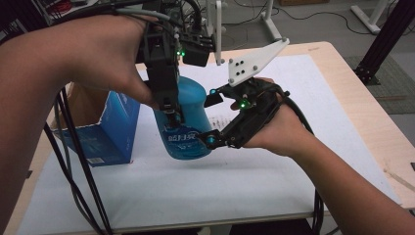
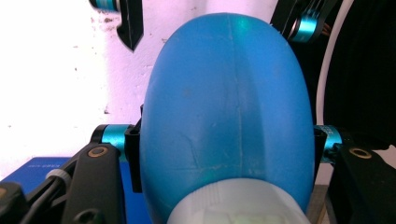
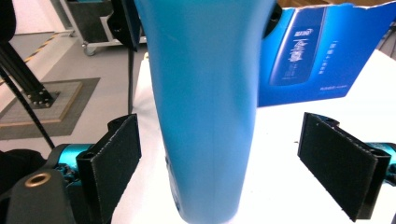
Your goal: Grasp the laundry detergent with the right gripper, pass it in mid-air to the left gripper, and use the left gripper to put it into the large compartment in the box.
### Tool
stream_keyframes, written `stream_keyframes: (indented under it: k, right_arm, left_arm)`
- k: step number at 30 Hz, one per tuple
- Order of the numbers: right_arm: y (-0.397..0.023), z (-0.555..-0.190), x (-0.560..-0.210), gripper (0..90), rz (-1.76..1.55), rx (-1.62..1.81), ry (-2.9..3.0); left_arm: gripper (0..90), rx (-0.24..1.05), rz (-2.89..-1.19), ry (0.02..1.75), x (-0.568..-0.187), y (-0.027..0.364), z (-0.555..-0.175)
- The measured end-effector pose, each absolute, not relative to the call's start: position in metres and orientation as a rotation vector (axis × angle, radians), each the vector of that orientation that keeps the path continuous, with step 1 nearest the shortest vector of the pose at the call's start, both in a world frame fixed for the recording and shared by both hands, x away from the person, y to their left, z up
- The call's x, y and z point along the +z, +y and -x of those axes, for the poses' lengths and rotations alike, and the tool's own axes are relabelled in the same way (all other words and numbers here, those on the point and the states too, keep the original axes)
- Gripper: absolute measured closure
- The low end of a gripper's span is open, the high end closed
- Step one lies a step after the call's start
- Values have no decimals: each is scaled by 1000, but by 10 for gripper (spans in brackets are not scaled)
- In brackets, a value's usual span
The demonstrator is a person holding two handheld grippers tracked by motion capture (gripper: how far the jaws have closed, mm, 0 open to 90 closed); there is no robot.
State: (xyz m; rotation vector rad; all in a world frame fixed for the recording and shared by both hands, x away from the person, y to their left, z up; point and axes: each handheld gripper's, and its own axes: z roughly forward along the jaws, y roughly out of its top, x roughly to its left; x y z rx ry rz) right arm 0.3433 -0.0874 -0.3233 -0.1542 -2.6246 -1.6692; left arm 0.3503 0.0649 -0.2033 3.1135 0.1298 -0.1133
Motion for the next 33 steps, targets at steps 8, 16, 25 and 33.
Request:
stream_keyframes:
  k: [8, 16, 25, 33]
  right_arm:
    - [-98, -347, -315, 16, 215, -1644, -2702]
    - [-109, -351, -298, 6, 224, -1619, -2768]
    - [-122, -359, -280, 5, 216, -1480, -2904]
    - [-133, -361, -272, 6, 230, -1349, -2987]
  left_arm:
    - [394, -127, -3116, 231, -196, 76, -357]
    - [393, -135, -3115, 349, -189, 92, -364]
    - [392, -89, -3070, 548, -168, 126, -369]
    - [391, -44, -2930, 1020, -130, 175, -378]
